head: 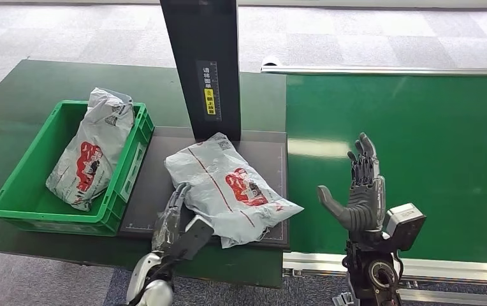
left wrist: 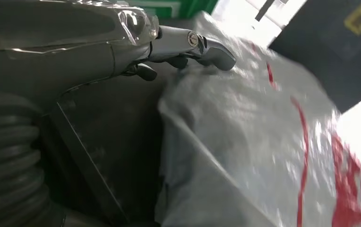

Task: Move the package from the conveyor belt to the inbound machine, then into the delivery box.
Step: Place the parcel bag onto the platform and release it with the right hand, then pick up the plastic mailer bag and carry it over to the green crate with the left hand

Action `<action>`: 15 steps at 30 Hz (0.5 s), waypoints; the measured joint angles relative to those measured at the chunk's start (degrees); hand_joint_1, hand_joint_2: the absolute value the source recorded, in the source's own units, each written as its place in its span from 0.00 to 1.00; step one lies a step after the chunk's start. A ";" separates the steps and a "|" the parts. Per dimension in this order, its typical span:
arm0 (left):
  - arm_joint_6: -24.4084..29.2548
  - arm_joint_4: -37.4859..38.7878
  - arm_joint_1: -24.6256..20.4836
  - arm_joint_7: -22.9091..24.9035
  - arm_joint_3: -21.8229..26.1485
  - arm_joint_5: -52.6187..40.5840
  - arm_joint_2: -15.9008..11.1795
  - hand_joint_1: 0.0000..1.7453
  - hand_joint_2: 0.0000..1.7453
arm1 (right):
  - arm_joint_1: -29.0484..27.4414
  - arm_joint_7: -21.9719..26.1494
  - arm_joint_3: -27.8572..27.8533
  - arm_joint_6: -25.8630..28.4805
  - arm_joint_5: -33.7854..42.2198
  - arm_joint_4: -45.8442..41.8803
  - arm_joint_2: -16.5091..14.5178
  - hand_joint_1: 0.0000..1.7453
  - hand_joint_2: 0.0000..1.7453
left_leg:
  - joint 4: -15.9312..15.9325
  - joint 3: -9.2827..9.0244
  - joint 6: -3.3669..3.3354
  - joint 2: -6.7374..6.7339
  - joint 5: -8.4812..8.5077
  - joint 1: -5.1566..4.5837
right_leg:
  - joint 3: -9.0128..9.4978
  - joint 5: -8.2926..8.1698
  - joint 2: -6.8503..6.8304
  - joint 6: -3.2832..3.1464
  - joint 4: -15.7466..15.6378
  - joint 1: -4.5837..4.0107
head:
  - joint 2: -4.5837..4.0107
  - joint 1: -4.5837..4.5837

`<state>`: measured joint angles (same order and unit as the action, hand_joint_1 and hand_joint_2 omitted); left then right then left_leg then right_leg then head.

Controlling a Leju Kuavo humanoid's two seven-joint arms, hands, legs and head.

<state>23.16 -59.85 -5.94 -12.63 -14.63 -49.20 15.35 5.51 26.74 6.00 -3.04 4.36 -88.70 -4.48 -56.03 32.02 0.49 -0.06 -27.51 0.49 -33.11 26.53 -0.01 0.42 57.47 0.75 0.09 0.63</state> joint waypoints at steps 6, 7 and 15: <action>5.75 14.90 -7.69 3.40 -5.93 -8.10 1.56 0.36 1.00 | -2.86 0.08 -0.06 0.57 -0.64 0.81 -1.58 0.00 1.00 | 0.02 -0.15 0.00 0.01 0.00 0.03 | 0.17 0.01 -0.04 -0.01 0.00 -0.03 | 0.00 0.04; 6.10 16.64 -8.92 3.80 -6.66 -8.81 1.66 0.60 1.00 | -2.91 0.08 -0.01 0.56 -0.54 0.96 -1.68 0.00 1.00 | 0.03 -0.21 0.00 0.01 0.00 0.03 | 0.24 0.01 -0.05 -0.01 0.00 -0.03 | 0.00 0.03; 10.40 23.94 -12.46 1.71 -8.80 -8.66 1.96 1.00 1.00 | -2.81 0.08 1.15 0.55 -0.05 2.39 -1.92 0.00 1.00 | 0.02 -0.40 -0.02 0.00 0.03 0.01 | 0.43 -0.02 -0.03 0.01 0.00 -0.01 | 0.00 0.02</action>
<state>33.56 -35.91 -18.40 -10.92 -23.43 -57.86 17.31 2.71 26.82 7.15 -2.49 4.32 -86.31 -6.39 -56.01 31.63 0.47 -0.06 -27.48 0.50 -32.68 26.52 -0.04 0.44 57.47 0.74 0.09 0.66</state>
